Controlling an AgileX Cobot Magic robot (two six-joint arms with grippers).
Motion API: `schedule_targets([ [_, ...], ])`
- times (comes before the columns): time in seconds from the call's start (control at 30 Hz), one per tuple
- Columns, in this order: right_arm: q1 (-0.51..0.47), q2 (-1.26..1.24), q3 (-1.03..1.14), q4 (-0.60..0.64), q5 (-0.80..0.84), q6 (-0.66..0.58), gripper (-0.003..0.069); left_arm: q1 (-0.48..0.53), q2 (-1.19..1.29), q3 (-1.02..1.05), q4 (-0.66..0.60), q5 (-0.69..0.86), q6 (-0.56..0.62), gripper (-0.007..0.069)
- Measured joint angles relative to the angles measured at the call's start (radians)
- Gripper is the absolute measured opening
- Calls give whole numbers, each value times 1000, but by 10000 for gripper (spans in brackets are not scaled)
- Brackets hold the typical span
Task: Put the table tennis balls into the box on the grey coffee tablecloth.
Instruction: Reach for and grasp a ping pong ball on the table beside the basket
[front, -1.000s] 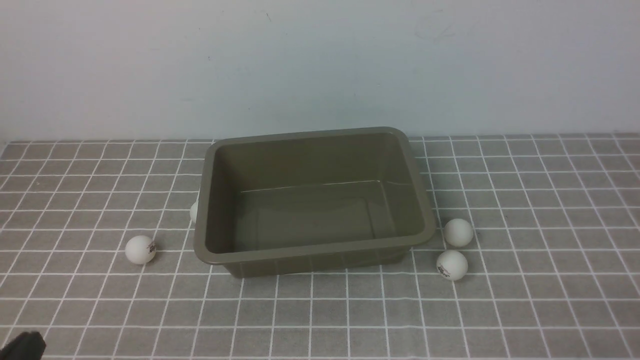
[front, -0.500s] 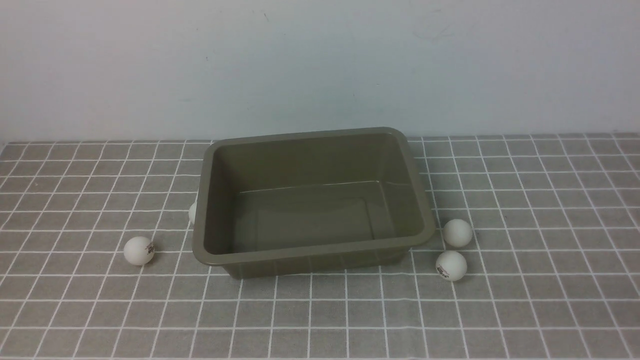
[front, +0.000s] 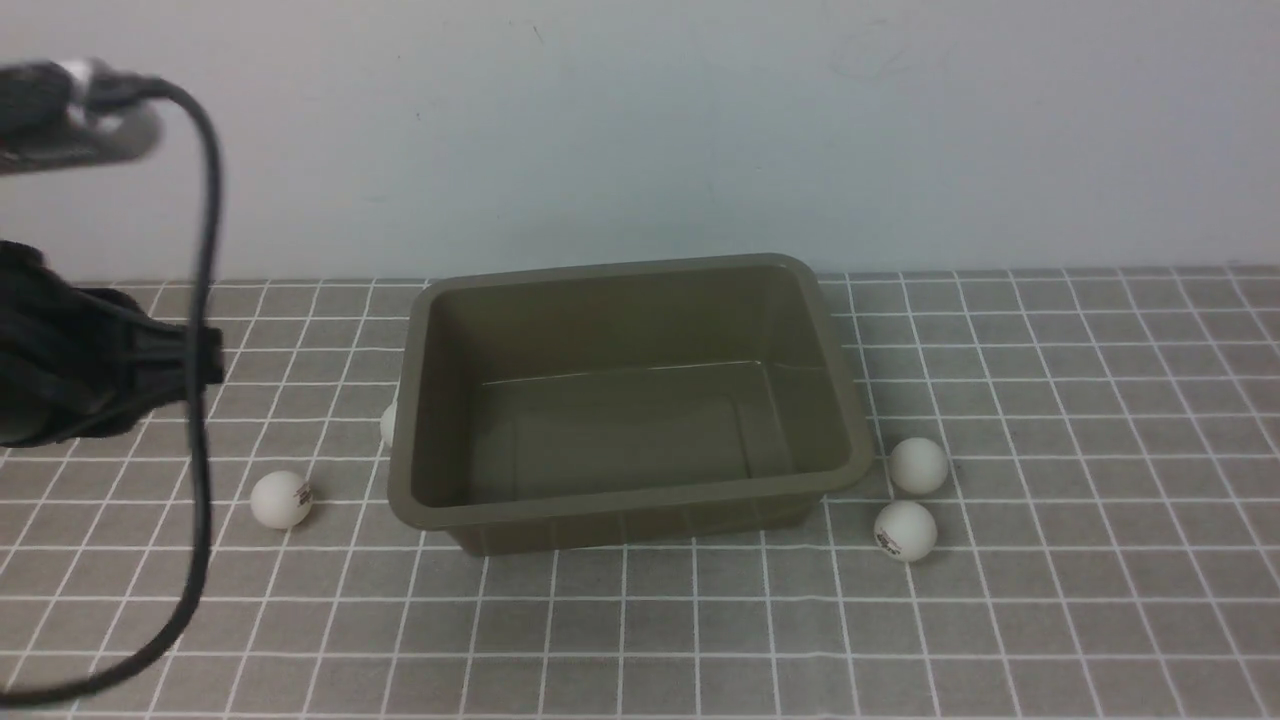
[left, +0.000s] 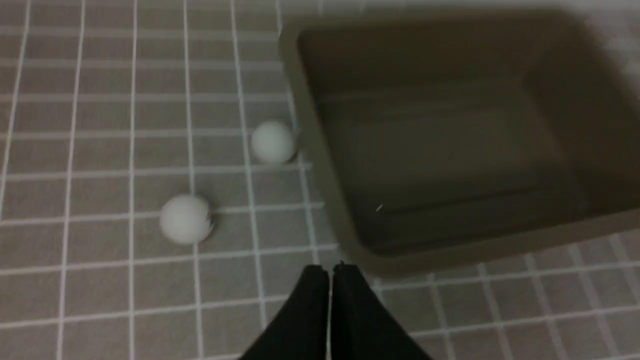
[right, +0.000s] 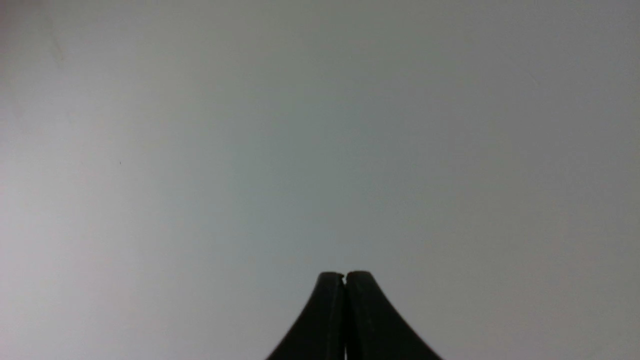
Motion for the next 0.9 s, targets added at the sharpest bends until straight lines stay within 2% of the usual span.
schedule_targets([
  [0.07,0,0,-36,15,100,34,-10,0,98,-10,36,11,-1,-5],
  [0.2,0,102,-321,-92,709,39,-10,0,261,-22,71,25,-7,-5],
  [0.23,0,175,-406,-131,882,10,-10,0,282,-28,73,26,-7,-5],
  [0.27,0,230,-492,-162,965,-8,-10,0,307,-35,75,26,-7,-5],
  [0.3,0,317,-575,-185,1148,-60,-10,0,334,-44,84,25,-7,-5],
  [0.37,0,474,-733,-213,1393,-155,-10,0,371,-62,121,10,-7,-3],
  [0.47,0,620,-847,-224,1562,-247,-10,0,407,-69,190,-46,-9,17],
  [0.6,0,757,-881,-195,1608,-319,-10,0,470,-71,283,-147,-69,138],
  [0.7,0,813,-881,-151,1586,-334,-10,0,518,-73,321,-196,-141,275],
  [0.77,0,839,-881,-125,1567,-336,-10,0,564,-74,341,-235,-205,402],
  [0.9,0,868,-881,-111,1555,-358,-10,0,650,-75,382,-312,-261,595],
])
